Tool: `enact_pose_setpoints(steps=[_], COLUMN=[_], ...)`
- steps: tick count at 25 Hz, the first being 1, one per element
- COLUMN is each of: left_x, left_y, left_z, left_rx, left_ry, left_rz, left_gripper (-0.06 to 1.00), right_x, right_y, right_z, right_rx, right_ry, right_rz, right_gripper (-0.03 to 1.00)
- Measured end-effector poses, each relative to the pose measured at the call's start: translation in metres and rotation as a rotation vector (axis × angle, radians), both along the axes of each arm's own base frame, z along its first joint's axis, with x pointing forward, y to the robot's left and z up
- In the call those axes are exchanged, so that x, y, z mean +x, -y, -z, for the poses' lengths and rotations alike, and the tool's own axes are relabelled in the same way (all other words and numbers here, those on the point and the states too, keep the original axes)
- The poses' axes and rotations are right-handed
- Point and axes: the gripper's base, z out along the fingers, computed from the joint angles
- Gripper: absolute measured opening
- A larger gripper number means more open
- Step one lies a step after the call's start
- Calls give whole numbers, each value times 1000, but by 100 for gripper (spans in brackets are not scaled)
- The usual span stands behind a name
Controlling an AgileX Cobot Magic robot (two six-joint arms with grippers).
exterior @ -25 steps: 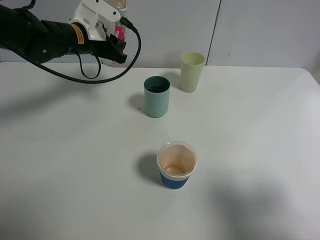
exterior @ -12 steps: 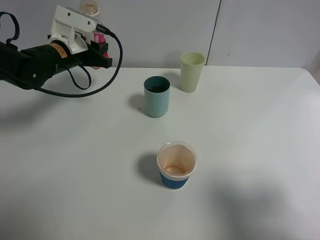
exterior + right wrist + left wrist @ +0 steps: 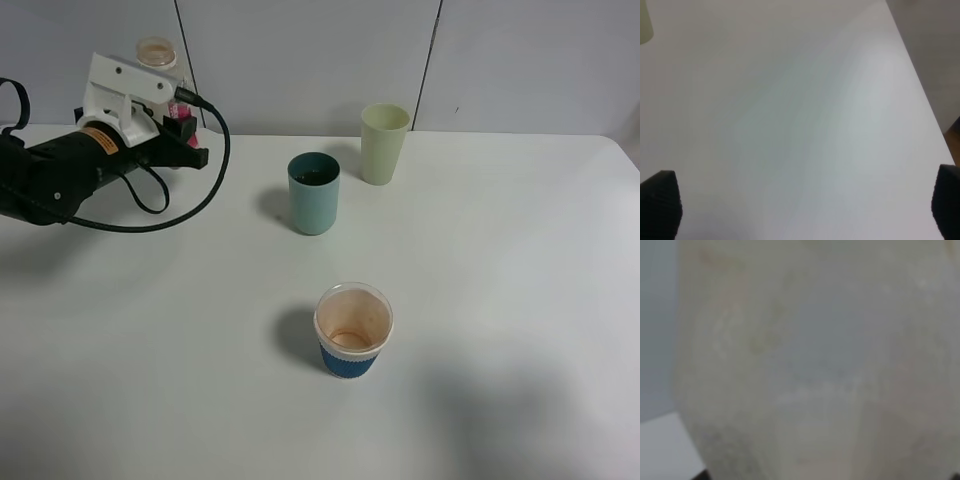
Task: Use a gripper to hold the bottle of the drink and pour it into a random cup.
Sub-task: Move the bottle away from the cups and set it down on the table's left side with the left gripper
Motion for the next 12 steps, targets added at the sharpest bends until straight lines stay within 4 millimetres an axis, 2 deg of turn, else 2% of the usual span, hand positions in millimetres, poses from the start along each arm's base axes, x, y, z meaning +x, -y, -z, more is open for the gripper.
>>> enact_pose_setpoints(steps=[12], left_x=[-15], left_y=[-6], left_z=[33], left_rx=[-9], left_ry=[-37], left_rz=[-32], left_gripper=[34], right_x=[0], right_y=[0], right_z=[0], right_rx=[0], right_ry=[0], right_rz=[0], right_gripper=[100])
